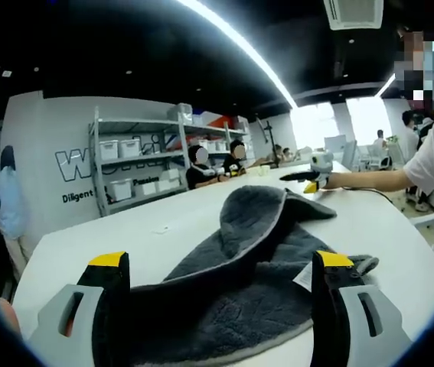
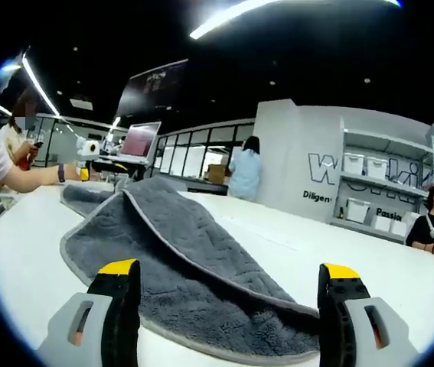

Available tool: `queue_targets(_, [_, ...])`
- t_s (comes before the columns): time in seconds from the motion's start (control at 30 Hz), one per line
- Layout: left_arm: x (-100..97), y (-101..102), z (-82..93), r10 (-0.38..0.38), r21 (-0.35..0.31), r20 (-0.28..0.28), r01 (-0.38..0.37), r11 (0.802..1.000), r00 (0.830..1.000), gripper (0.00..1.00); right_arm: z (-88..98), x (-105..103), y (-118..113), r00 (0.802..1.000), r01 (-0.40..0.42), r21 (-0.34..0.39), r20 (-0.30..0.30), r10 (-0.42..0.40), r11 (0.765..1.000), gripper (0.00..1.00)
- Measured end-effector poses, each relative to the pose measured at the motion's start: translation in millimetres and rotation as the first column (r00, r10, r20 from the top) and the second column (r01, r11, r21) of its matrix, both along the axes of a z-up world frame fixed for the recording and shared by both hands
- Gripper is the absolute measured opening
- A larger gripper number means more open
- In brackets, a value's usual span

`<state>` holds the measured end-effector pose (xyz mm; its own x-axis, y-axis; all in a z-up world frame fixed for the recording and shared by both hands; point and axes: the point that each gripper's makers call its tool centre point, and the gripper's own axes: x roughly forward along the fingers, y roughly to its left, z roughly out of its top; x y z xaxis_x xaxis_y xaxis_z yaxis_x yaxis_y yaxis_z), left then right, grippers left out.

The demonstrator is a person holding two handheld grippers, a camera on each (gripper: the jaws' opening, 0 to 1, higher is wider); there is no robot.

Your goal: Fold the towel on the table until its edges align and the towel forms a compact rectangular stack.

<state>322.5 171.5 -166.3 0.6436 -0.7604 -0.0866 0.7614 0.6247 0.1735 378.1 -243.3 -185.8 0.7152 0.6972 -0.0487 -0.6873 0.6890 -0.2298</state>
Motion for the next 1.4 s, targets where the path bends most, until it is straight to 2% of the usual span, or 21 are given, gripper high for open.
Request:
queue_targets(0.23, [3.6,3,0.6,0.012,0.001,0.004,-0.012,1.0,1.0,0.97,13.4,-5,15,0.995,0.001,-0.04,0.099,0.003,0.999,0.92])
queue_targets(0.33, [4.4,4,1.0,0.017,0.002,0.007,-0.017,1.0,1.0,0.97,11.5,-9,26,0.99,-0.011,-0.104,0.135,0.025,0.995,0.88])
queue_targets(0.47, [4.6,5,0.8,0.022,0.001,0.007,-0.022,1.0,1.0,0.97,11.7,-13,42,0.986,-0.025,-0.134,0.161,0.047,0.991,0.79])
queue_targets(0.53, [4.9,5,1.2,0.024,0.0,0.009,-0.024,1.0,1.0,0.97,11.1,-18,52,0.979,-0.041,-0.171,0.188,0.074,0.984,0.75])
queue_targets(0.63, [4.8,6,1.6,0.028,0.001,0.012,-0.028,1.0,1.0,0.97,4.1,-20,61,0.969,-0.039,-0.269,0.224,0.102,0.962,0.67])
queue_targets(0.87, [4.3,7,1.3,0.035,-0.004,0.011,-0.035,0.999,0.999,0.96,9.7,-21,67,0.956,-0.001,-0.3,0.28,0.089,0.954,0.51])
queue_targets(0.97, [3.3,6,0.9,0.038,0.003,0.017,-0.038,0.999,0.999,0.96,11.7,-21,70,0.95,0.017,-0.314,0.302,0.083,0.949,0.49])
queue_targets(1.23, [3.5,5,-1.2,0.042,0.012,0.017,-0.043,0.999,0.999,0.96,2.4,-23,88,0.931,0.039,-0.43,0.345,0.124,0.902,0.36])
queue_targets(1.4, [5.3,6,-1.8,0.046,0.022,0.018,-0.046,0.999,0.999,0.95,3.4,-26,101,0.921,0.036,-0.448,0.362,0.144,0.893,0.32])
